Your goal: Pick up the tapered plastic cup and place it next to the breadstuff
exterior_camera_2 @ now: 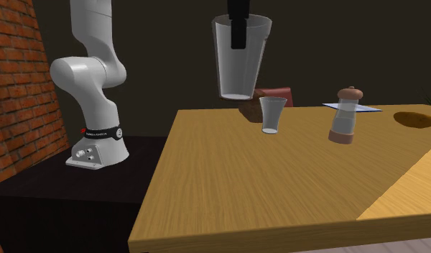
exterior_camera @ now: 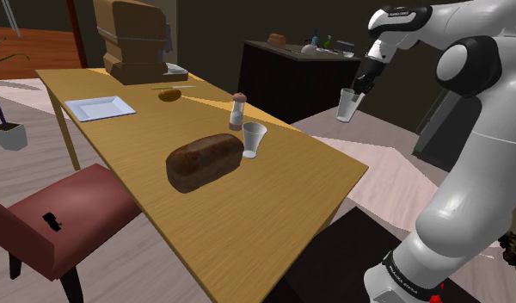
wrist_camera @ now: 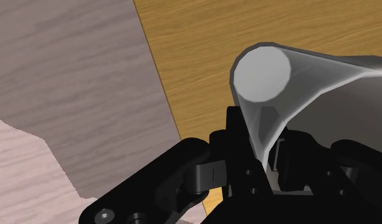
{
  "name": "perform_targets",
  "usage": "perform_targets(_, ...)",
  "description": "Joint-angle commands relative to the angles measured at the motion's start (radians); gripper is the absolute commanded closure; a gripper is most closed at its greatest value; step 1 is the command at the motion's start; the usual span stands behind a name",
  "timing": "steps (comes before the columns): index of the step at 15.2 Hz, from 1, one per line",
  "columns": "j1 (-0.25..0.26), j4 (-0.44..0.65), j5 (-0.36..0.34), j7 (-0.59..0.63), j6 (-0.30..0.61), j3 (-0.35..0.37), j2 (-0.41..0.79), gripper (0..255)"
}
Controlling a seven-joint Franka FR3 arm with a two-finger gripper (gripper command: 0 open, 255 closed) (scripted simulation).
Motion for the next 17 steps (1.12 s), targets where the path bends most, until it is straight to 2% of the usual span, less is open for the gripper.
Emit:
perform_targets(1,-0.003,0.03,0.001,0.003,-0.028,-0.001,0.002,255)
perform_targets(3,-0.006,0.056,0.003,0.005,-0.051,-0.002,0.006,255)
perform_targets(9,0.109,-0.145,-0.07,0.159,0.026,0.054,-0.162,255)
perform_targets(17,0.212,-0.319,-0.117,0.368,0.09,0.16,-0.314,255)
